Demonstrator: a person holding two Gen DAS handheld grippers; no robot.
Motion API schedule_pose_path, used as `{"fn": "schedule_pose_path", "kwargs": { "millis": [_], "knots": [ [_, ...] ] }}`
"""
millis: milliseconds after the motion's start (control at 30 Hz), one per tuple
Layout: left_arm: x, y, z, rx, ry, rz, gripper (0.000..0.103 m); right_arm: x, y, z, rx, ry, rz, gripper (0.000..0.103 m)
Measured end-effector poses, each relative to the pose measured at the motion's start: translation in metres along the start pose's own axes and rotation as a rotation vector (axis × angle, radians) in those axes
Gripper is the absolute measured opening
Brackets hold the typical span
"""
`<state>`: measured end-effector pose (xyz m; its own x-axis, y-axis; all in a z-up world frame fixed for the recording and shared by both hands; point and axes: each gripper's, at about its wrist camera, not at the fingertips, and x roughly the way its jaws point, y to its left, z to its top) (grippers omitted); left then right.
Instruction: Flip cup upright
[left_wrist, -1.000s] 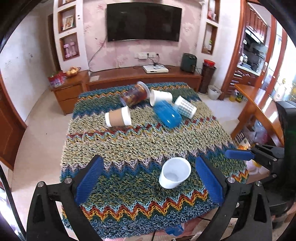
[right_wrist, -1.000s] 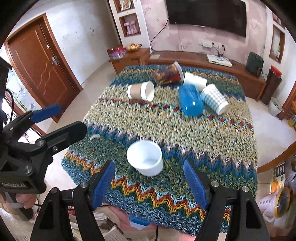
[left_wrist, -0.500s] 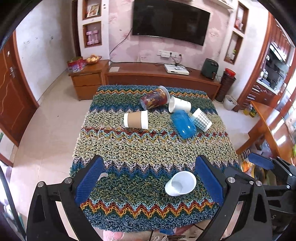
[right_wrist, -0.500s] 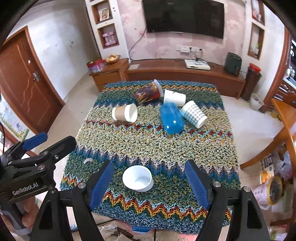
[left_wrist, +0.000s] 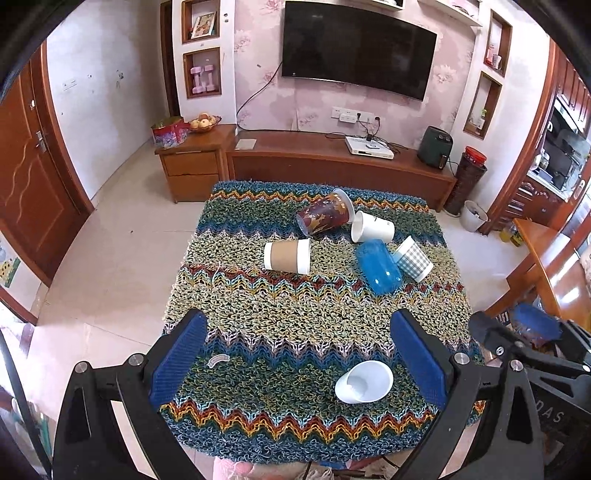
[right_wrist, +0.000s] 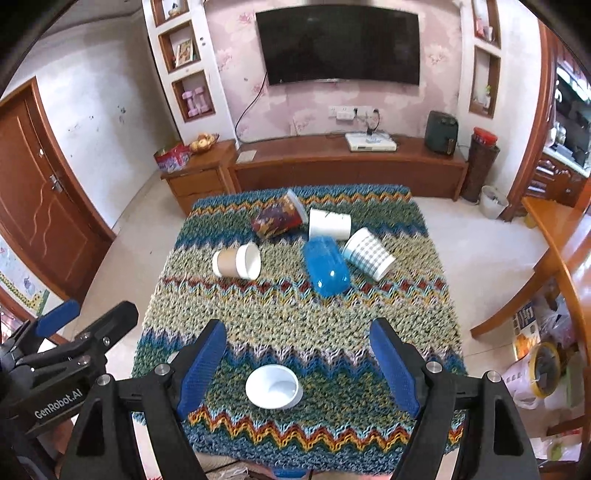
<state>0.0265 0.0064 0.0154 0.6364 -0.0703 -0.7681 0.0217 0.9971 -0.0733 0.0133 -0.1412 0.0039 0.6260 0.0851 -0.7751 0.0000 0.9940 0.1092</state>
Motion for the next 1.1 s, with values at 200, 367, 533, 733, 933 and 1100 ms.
{"fn": "schedule_pose_path", "kwargs": {
  "millis": [200, 367, 533, 733, 933, 1100],
  "knots": [
    [0.0, -0.004, 0.002, 0.007, -0.015, 0.031, 0.1, -0.001, 0.001, 0.005, 0.007, -0.028, -0.058, 0.081],
    [0.004, -0.005, 0.004, 0.008, -0.011, 0.04, 0.1, 0.002, 0.0, 0.008, 0.016, -0.029, -0.09, 0.081],
    [0.011, -0.006, 0.005, 0.007, 0.006, 0.041, 0.1, 0.005, -0.001, 0.011, 0.018, -0.027, -0.111, 0.081],
    [0.015, -0.007, 0.008, 0.007, 0.019, 0.043, 0.1, 0.007, -0.001, 0.014, 0.018, -0.029, -0.124, 0.081],
    [0.021, -0.004, 0.008, -0.005, 0.052, 0.027, 0.1, 0.007, -0.003, 0.015, 0.031, -0.016, -0.12, 0.081],
    [0.02, -0.004, 0.008, -0.007, 0.05, 0.035, 0.1, 0.005, 0.0, 0.017, 0.024, -0.023, -0.12, 0.081]
  ]
}}
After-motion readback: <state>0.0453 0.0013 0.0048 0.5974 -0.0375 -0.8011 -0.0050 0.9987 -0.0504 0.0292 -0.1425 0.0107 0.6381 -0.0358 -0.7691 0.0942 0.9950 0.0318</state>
